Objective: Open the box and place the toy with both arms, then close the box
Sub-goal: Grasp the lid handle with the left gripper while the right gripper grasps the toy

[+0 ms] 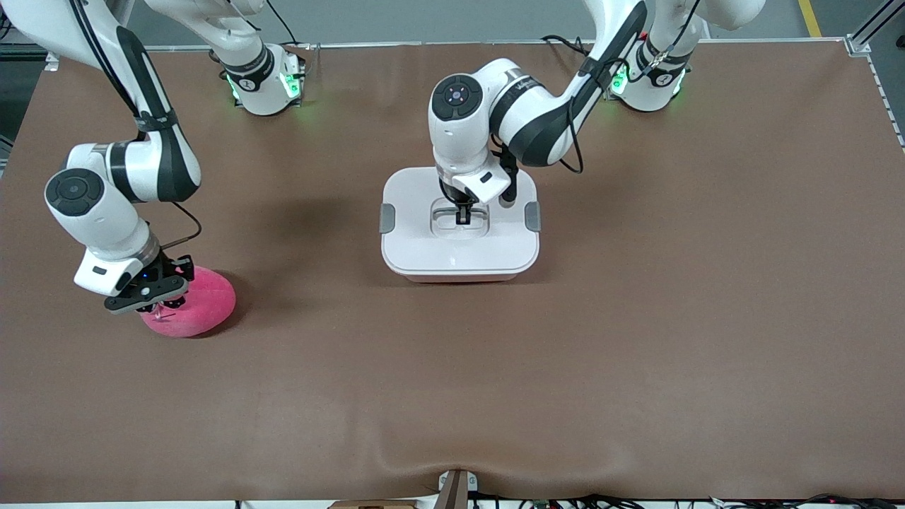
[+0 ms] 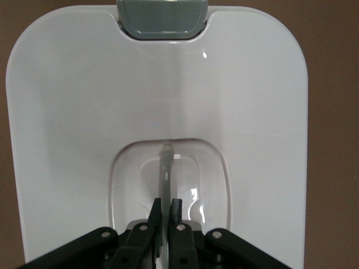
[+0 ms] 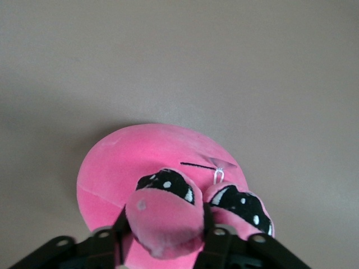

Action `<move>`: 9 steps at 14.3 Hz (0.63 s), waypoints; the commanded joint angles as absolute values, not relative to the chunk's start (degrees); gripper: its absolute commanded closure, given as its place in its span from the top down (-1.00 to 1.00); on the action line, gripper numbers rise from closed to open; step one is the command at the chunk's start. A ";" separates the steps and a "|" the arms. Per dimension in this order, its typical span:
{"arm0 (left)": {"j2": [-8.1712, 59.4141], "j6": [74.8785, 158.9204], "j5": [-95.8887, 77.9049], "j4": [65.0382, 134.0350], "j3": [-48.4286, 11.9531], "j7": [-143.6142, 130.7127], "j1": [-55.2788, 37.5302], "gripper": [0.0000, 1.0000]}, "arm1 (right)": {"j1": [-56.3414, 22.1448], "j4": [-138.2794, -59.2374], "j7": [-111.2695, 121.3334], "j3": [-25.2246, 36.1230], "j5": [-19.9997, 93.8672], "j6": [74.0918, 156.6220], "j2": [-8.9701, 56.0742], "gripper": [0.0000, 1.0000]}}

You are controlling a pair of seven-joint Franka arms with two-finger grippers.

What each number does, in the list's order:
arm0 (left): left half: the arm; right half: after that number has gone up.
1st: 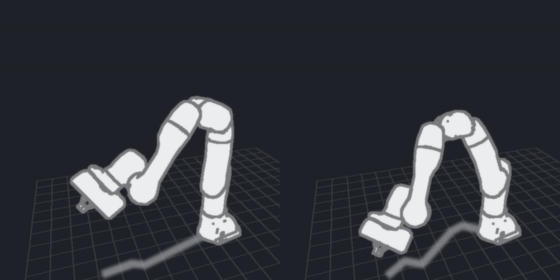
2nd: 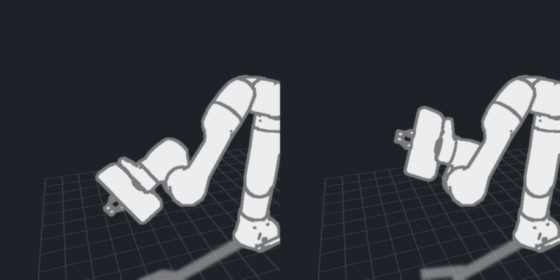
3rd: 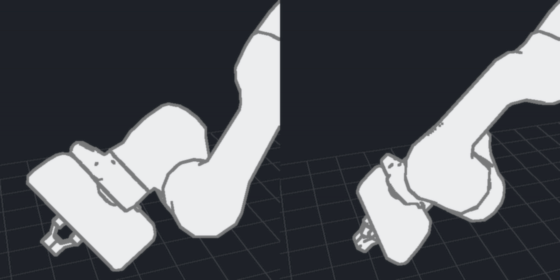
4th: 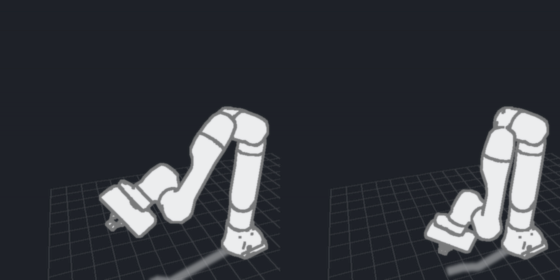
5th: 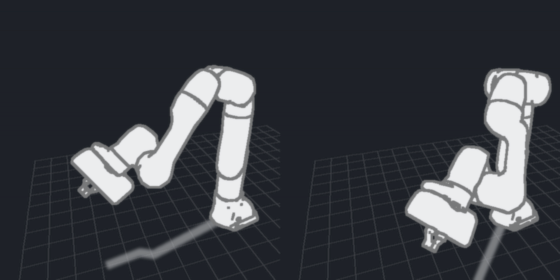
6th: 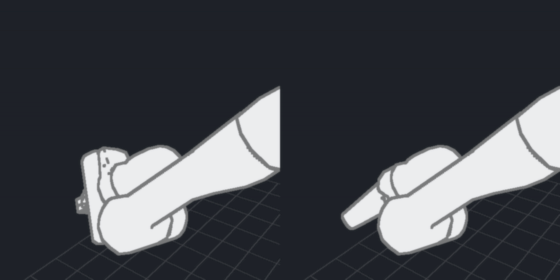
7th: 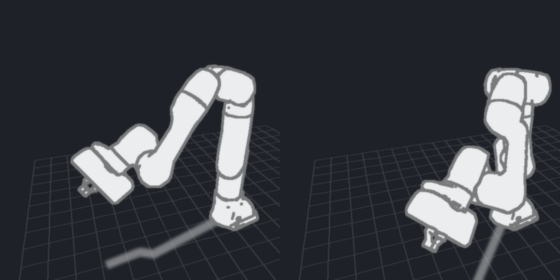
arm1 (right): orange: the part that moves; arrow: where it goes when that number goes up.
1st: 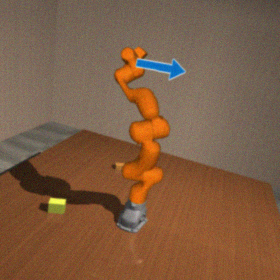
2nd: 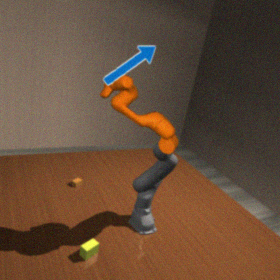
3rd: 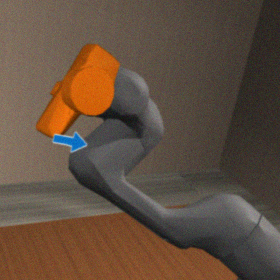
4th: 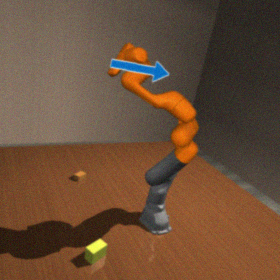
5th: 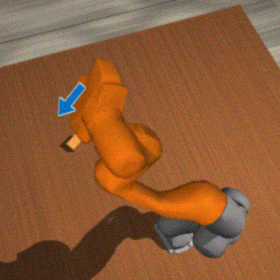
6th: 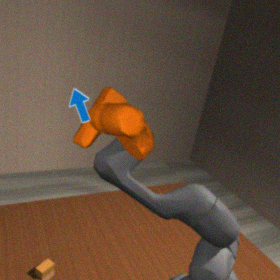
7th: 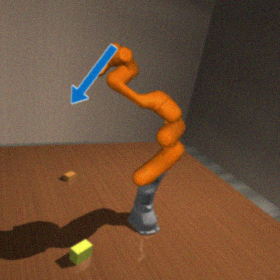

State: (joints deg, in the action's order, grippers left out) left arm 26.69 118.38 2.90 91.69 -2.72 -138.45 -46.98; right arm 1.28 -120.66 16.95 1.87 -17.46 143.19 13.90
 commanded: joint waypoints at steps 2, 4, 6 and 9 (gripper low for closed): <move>24.08 118.92 4.04 93.34 -2.81 -139.13 -47.02 -1.00 | 2.29 -121.91 17.14 1.23 -18.55 143.70 12.57 -1.00; 23.65 118.83 4.13 93.43 -2.72 -139.13 -46.93 -1.00 | 2.29 -121.38 17.23 1.23 -18.54 143.70 12.39 -1.00; 22.77 118.22 4.66 93.69 -2.64 -139.13 -46.67 -1.00 | 2.37 -119.81 18.89 1.23 -18.54 143.61 12.30 -1.00; 22.41 116.90 5.88 93.96 -2.37 -138.52 -46.58 -1.00 | 3.25 -116.55 26.43 1.23 -18.19 143.00 12.22 -1.00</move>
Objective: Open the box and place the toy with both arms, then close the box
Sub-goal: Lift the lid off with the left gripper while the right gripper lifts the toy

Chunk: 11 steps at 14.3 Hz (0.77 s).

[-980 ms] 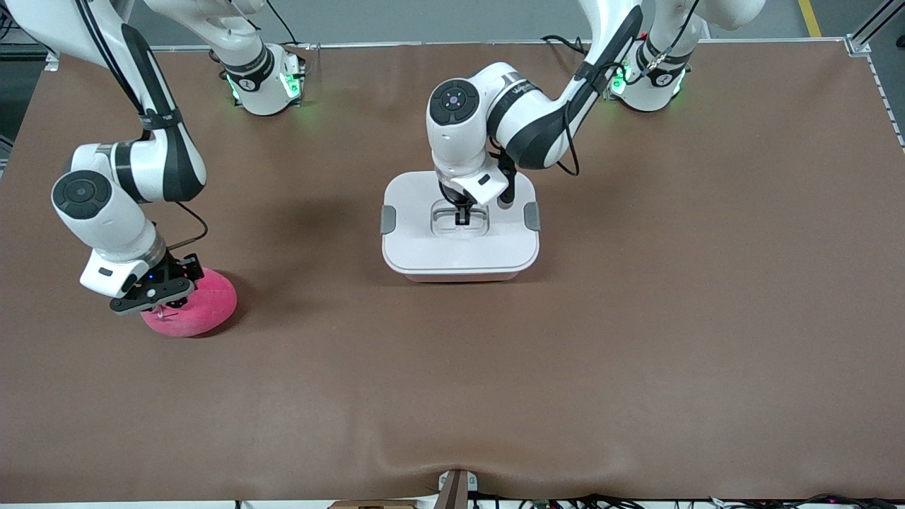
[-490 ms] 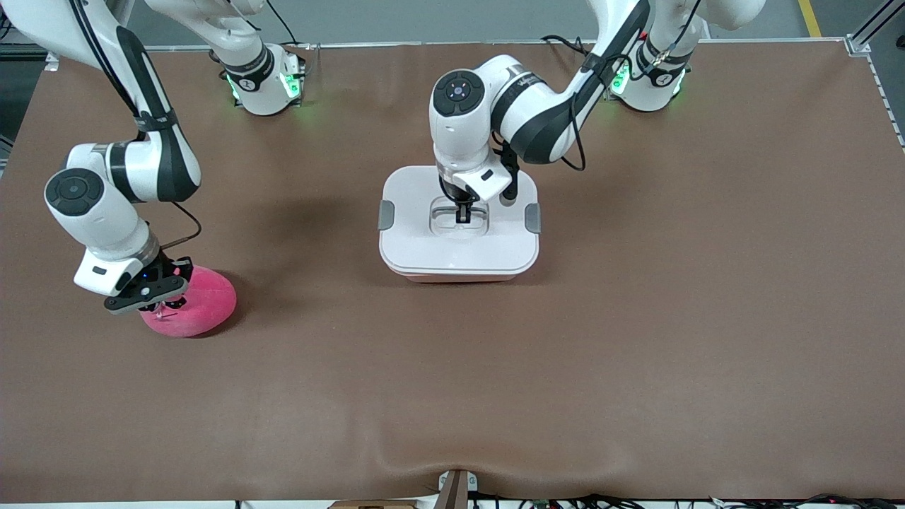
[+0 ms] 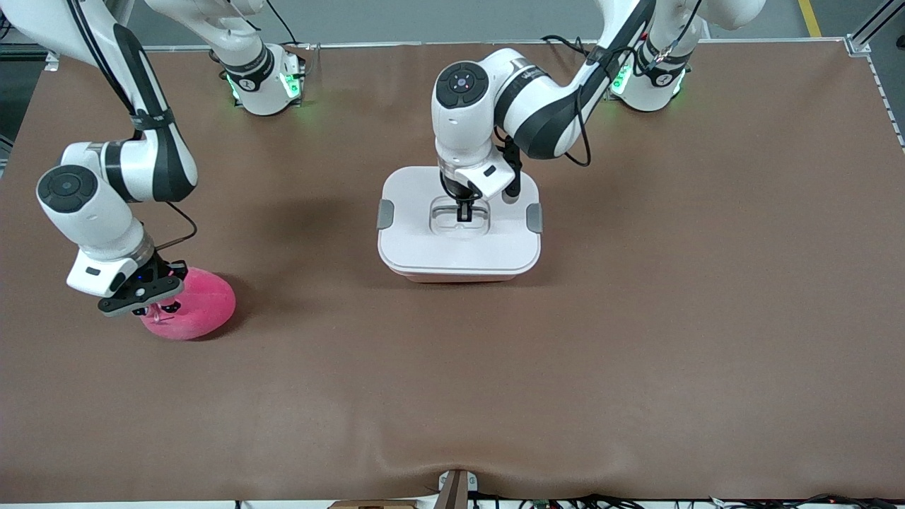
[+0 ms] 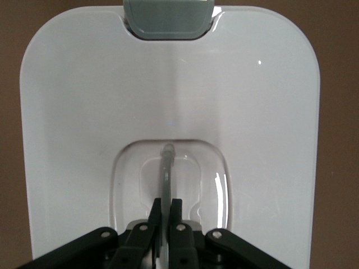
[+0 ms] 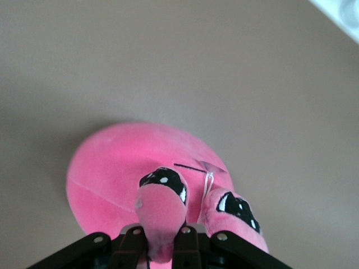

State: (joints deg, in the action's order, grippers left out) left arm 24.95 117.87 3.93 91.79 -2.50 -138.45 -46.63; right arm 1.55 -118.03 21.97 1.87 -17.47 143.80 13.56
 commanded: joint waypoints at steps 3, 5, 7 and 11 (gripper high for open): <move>21.02 115.58 7.12 95.26 -2.46 -136.77 -45.01 -1.00 | 3.25 -116.02 33.64 1.14 -18.11 140.99 9.41 -1.00; 18.47 115.58 7.03 97.63 -2.64 -131.77 -43.34 -1.00 | 2.38 -114.88 35.85 0.62 -18.11 135.73 7.30 -1.00; 16.71 115.58 7.12 99.57 -2.72 -129.39 -41.58 -1.00 | 0.36 -111.55 37.87 0.44 -18.11 129.93 6.94 -1.00; 12.84 115.93 7.03 104.49 -2.81 -124.54 -37.98 -1.00 | -2.90 -107.49 39.81 0.44 -18.11 125.60 7.47 -1.00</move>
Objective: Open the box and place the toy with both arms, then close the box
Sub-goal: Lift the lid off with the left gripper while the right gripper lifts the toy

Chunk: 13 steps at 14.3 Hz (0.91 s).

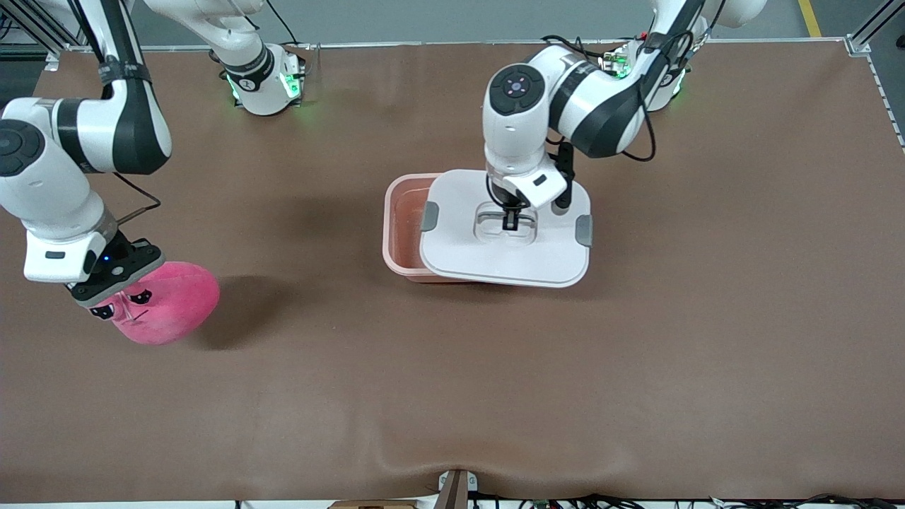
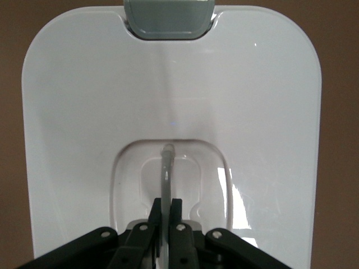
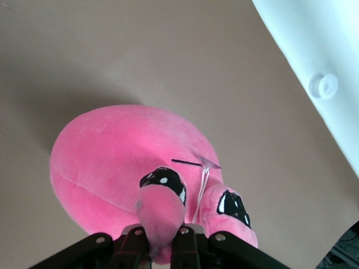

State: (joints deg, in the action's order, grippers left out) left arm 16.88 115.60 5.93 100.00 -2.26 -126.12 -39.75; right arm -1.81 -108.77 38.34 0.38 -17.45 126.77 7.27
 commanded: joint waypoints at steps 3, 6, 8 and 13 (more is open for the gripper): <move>10.47 116.45 7.03 106.96 -2.81 -124.37 -34.90 -1.00 | -7.81 -105.57 45.52 0.26 -18.19 122.71 7.47 -1.00; 7.92 117.42 6.86 110.29 -2.90 -119.02 -30.78 -1.00 | -11.42 -103.54 51.47 0.09 -18.19 118.74 7.30 -1.00; 5.72 119.52 6.77 113.36 -2.90 -117.08 -27.52 -1.00 | -13.96 -103.54 57.10 0.09 -18.19 118.74 7.21 -1.00; 4.39 121.20 6.33 115.75 -2.99 -111.37 -21.28 -1.00 | -21.77 -103.62 70.55 0.09 -18.11 118.57 6.77 -1.00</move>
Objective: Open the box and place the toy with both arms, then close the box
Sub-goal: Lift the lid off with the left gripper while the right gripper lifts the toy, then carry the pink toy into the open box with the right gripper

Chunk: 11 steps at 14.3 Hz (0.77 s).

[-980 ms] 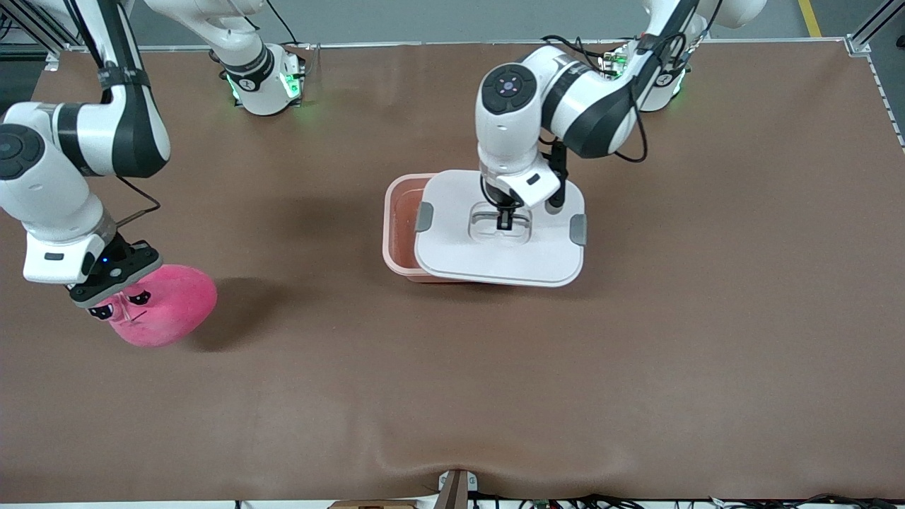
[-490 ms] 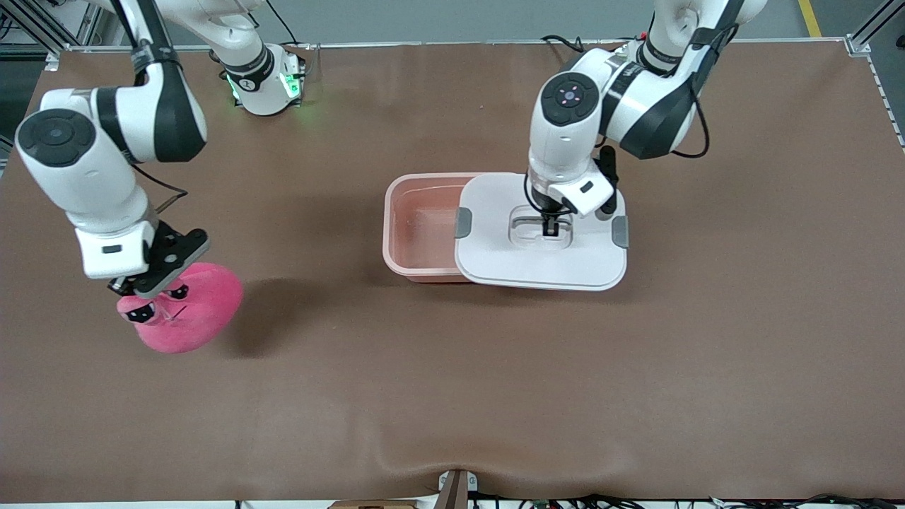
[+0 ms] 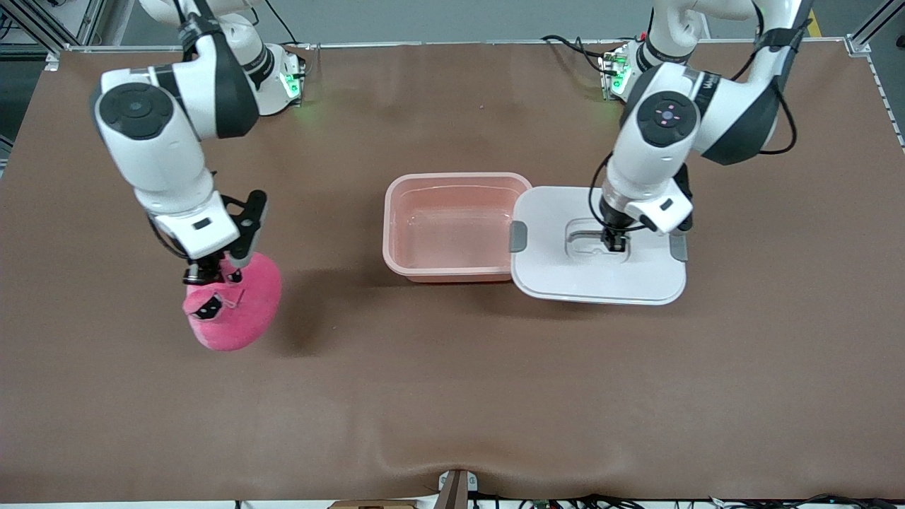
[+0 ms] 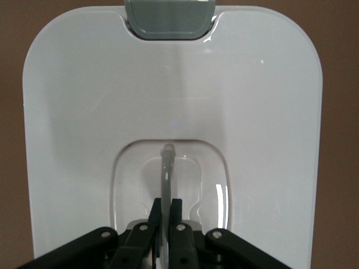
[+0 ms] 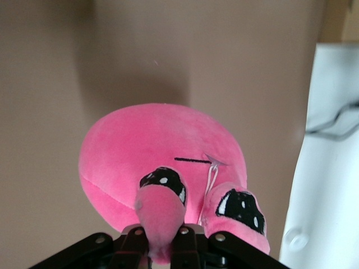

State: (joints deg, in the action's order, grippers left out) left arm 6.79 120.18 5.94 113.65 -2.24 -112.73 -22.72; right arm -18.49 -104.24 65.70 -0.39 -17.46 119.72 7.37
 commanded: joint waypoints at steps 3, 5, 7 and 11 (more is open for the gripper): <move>4.31 121.38 6.24 116.63 -2.99 -107.86 -18.03 -1.00 | -28.80 -103.36 72.86 0.09 -19.07 115.94 6.15 -1.00; 4.31 121.38 6.07 116.72 -2.99 -104.34 -15.22 -1.00 | -33.55 -101.79 72.60 0.09 -22.47 113.22 6.41 -1.00; 4.66 121.38 4.93 116.72 -2.99 -100.92 -12.76 -1.00 | -38.99 -100.64 72.07 0.09 -26.79 110.49 6.68 -1.00; 5.27 121.38 2.46 116.63 -2.99 -94.31 -9.41 -1.00 | -46.74 -98.53 64.79 0.09 -31.63 104.34 7.47 -1.00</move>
